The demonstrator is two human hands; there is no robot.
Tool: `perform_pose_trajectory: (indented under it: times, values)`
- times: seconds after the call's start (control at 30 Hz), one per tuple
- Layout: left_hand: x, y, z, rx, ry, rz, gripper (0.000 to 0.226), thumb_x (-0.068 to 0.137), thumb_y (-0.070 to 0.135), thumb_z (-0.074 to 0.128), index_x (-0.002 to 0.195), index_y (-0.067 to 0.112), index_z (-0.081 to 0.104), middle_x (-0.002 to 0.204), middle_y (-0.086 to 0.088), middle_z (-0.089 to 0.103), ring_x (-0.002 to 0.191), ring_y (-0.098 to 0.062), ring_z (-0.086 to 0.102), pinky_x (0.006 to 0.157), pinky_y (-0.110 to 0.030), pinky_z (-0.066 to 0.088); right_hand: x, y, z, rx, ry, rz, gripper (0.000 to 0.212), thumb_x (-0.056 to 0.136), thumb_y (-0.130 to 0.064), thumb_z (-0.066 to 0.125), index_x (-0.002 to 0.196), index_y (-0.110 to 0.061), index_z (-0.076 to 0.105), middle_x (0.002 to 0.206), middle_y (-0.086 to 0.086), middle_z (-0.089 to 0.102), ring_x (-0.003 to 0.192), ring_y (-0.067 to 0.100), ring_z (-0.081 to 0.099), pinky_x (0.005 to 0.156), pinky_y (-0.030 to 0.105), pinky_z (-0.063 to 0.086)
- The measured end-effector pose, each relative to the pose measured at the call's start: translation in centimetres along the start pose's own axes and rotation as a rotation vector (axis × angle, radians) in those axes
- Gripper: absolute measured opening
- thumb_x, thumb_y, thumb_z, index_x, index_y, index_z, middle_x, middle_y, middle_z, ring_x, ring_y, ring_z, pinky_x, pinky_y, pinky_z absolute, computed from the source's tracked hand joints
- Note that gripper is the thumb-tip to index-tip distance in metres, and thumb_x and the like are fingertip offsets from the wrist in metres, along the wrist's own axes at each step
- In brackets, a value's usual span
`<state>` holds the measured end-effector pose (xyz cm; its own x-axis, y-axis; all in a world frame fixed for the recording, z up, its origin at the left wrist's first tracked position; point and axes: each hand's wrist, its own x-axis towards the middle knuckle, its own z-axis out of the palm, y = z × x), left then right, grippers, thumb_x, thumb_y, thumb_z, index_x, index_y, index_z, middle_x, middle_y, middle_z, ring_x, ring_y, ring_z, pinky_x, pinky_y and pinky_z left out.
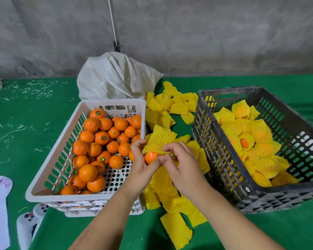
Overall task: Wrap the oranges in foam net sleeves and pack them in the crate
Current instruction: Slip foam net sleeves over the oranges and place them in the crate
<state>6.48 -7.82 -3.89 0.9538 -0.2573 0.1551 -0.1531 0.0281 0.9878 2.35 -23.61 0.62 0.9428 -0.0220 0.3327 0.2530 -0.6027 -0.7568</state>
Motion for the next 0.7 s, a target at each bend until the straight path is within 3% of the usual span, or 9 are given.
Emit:
perform_pose_trajectory:
  times: [0.1,0.17,0.27,0.37,0.43,0.5,0.6,0.7]
  values:
    - [0.0,-0.3,-0.3,0.109,-0.088,-0.018,0.074,0.086,0.026,0.071,0.144,0.043,0.029,0.145,0.0,0.039,0.133,-0.018,0.052,0.105,-0.047,0.052,0.2,0.5,0.4,0.067,0.034,0.046,0.024,0.099,-0.011,0.06,0.117,-0.027,0.062,0.113,-0.015,0.052,0.106,0.0,0.051,0.083,0.011,0.042]
    - [0.1,-0.3,-0.2,0.269,-0.044,0.034,0.076,0.088,0.032,0.072,0.152,0.038,0.03,0.143,0.005,0.035,0.14,-0.006,0.041,0.114,-0.033,0.044,0.5,0.9,0.2,0.081,0.078,0.07,0.024,0.099,-0.009,0.062,0.117,-0.024,0.064,0.111,-0.015,0.053,0.1,0.0,0.054,0.082,0.015,0.047]
    - [0.4,-0.4,0.3,0.278,0.053,0.076,0.073,0.088,0.05,0.077,0.15,0.042,0.039,0.137,0.017,0.041,0.126,0.003,0.049,0.102,-0.021,0.047,0.6,1.2,-0.5,0.031,0.11,0.056,0.018,0.097,-0.011,0.064,0.11,-0.022,0.068,0.101,-0.022,0.054,0.091,-0.002,0.054,0.075,0.019,0.047]
    - [0.6,-0.9,0.1,0.142,0.109,0.046,0.071,0.08,0.06,0.084,0.139,0.043,0.049,0.125,0.004,0.059,0.085,-0.011,0.061,0.07,-0.026,0.05,-0.1,0.5,-0.4,-0.049,0.071,-0.062,0.016,0.093,-0.011,0.068,0.105,-0.022,0.07,0.1,-0.019,0.057,0.094,0.0,0.052,0.078,0.02,0.046]
    - [0.6,-1.0,0.1,0.034,0.127,0.025,0.068,0.076,0.059,0.088,0.131,0.038,0.055,0.118,-0.002,0.065,0.073,-0.017,0.058,0.062,-0.037,0.05,-0.6,0.1,0.1,-0.077,0.09,-0.125,0.018,0.092,-0.011,0.07,0.106,-0.021,0.07,0.107,-0.01,0.06,0.104,0.01,0.052,0.086,0.027,0.047]
    - [0.6,-0.8,0.2,-0.04,0.152,-0.003,0.061,0.077,0.057,0.089,0.124,0.034,0.058,0.11,-0.009,0.067,0.078,-0.023,0.06,0.065,-0.049,0.052,-0.7,0.2,0.5,-0.078,0.15,-0.111,0.025,0.092,-0.012,0.071,0.114,-0.023,0.069,0.115,-0.007,0.056,0.111,0.015,0.049,0.092,0.032,0.047]
    - [0.4,-0.2,0.3,-0.075,0.169,-0.02,0.045,0.081,0.069,0.079,0.109,0.038,0.062,0.095,0.001,0.069,0.08,-0.014,0.064,0.067,-0.03,0.054,-0.6,0.7,0.6,0.073,0.109,0.006,0.04,0.097,-0.015,0.066,0.134,-0.026,0.059,0.129,-0.01,0.047,0.121,0.009,0.049,0.098,0.037,0.051]
    - [0.1,0.2,0.2,-0.085,0.104,-0.035,0.053,0.085,0.07,0.074,0.122,0.036,0.059,0.105,0.006,0.069,0.093,-0.012,0.067,0.076,-0.027,0.056,-0.6,0.8,0.5,0.161,0.042,0.018,0.04,0.102,-0.018,0.058,0.142,-0.026,0.055,0.132,-0.011,0.051,0.121,0.007,0.055,0.095,0.034,0.054]
